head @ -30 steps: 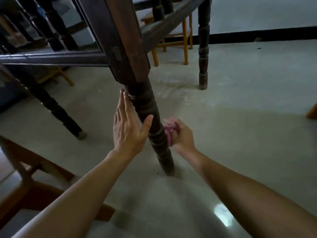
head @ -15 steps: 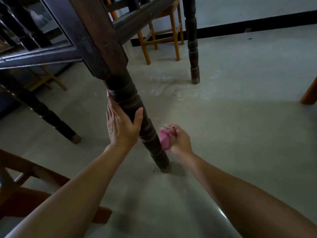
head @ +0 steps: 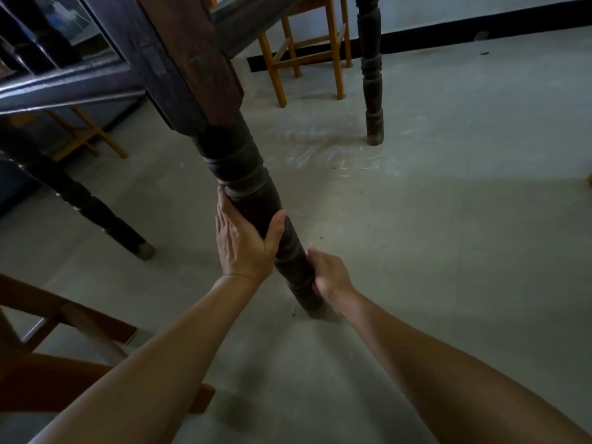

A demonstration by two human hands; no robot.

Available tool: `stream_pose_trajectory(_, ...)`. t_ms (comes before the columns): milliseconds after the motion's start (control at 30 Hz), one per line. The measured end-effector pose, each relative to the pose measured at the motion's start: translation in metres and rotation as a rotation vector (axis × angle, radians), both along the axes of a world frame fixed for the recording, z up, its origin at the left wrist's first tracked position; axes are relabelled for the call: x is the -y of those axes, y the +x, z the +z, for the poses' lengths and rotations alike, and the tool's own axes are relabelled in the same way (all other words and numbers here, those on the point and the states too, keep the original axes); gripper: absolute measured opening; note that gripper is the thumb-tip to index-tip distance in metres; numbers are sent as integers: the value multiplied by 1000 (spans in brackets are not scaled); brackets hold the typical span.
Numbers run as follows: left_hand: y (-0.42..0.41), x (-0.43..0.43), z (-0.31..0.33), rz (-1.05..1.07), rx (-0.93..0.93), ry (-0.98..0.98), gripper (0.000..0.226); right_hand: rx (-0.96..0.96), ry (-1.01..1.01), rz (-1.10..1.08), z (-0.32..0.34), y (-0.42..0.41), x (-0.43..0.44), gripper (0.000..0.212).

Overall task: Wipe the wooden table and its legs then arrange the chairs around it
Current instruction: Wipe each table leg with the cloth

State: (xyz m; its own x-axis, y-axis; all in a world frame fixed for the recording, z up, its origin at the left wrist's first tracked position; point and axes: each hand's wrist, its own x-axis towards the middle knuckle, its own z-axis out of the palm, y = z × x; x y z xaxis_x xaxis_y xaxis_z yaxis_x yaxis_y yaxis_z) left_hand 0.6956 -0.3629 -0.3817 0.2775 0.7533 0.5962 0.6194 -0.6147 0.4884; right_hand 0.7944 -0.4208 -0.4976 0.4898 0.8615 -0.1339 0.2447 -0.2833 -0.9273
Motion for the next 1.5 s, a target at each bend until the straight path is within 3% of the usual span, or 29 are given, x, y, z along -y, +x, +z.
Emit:
stream_pose_trajectory(100, 0, -3, -4, -14, 19, 6, 97, -151, -5, -209, -17, -30, 27, 28)
stream_pose_trajectory(233, -1, -8, -9, -23, 35, -11, 95, -402, -265, -179, -48, -28, 57, 18)
stream_pose_trajectory(300, -1, -8, -11, -23, 32, -12, 96, -483, -261, -391, -49, -4, 42, 22)
stream_pose_trajectory(367, -1, -7, -14, -13, 8, -30, 98, -494, -156, -473, -40, 15, 14, 24)
stream_pose_trajectory(433, -3, -3, -20, -9, -6, -64, 98, -383, -51, -322, -21, 11, -6, 25)
stream_pose_trajectory(500, -3, -4, -24, -4, 4, -77, 96, -256, -69, -228, -24, -9, -8, 24)
stream_pose_trajectory(667, -1, -8, -27, -4, 24, -83, 95, -442, -365, -247, -60, -21, 43, 5)
stream_pose_trajectory(800, -1, -8, -27, -15, 25, -81, 94, -451, -253, -395, -59, 11, 7, 13)
stream_pose_trajectory(867, -1, -6, -27, -15, 11, -91, 95, -456, -200, -356, -58, 14, -13, 15)
stream_pose_trajectory(1000, -2, -3, -22, 5, -33, -129, 100, -340, -406, -277, -78, -25, 13, 21)
stream_pose_trajectory(1100, -5, -2, -18, 20, -82, -152, 96, -389, -478, 28, -71, -67, 52, 19)
stream_pose_trajectory(1167, -7, 0, -15, 22, -131, -173, 88, -352, -419, 161, -57, -73, 59, 20)
stream_pose_trajectory(1333, -23, 5, -7, -29, -238, -228, 70, -302, -343, 258, 5, -12, 46, 12)
stream_pose_trajectory(1500, -49, 13, 5, -103, -316, -197, 37, -100, -308, 345, 73, 44, 40, 27)
